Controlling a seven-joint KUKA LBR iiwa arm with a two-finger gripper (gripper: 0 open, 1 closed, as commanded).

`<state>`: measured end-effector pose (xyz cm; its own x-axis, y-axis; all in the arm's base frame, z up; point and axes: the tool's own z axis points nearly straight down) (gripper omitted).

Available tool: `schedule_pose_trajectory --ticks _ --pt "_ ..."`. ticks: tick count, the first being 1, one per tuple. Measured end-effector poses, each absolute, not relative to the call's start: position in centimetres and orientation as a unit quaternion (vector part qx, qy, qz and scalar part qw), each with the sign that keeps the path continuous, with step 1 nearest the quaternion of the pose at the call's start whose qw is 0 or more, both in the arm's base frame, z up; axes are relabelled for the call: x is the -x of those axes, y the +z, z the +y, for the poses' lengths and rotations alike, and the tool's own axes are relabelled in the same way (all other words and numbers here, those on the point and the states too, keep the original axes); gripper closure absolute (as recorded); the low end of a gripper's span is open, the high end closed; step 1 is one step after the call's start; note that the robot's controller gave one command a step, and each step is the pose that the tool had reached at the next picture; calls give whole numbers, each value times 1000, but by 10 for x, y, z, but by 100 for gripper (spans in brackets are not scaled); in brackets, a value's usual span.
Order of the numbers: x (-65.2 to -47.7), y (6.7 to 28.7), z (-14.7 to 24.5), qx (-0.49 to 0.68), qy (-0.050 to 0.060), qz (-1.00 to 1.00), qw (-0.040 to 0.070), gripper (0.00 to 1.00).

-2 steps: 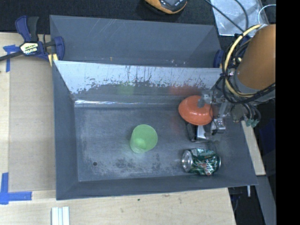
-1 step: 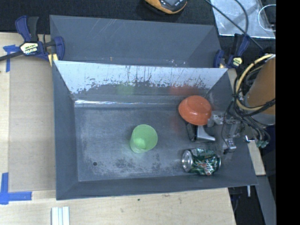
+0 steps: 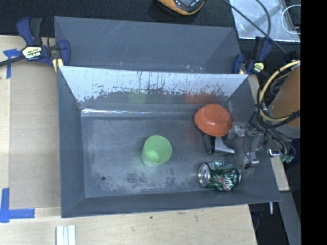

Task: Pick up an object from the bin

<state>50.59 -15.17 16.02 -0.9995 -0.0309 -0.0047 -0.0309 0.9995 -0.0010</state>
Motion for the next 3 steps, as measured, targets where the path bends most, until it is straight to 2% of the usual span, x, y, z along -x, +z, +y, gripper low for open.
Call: schedule_pose_trajectory --ticks 1,2,3 --pt "-492 115 -149 -97 -1 995 1 0" --pt "-493 74 -149 -29 0 1000 4 0" --pt "-505 75 -148 15 -1 1000 4 100"
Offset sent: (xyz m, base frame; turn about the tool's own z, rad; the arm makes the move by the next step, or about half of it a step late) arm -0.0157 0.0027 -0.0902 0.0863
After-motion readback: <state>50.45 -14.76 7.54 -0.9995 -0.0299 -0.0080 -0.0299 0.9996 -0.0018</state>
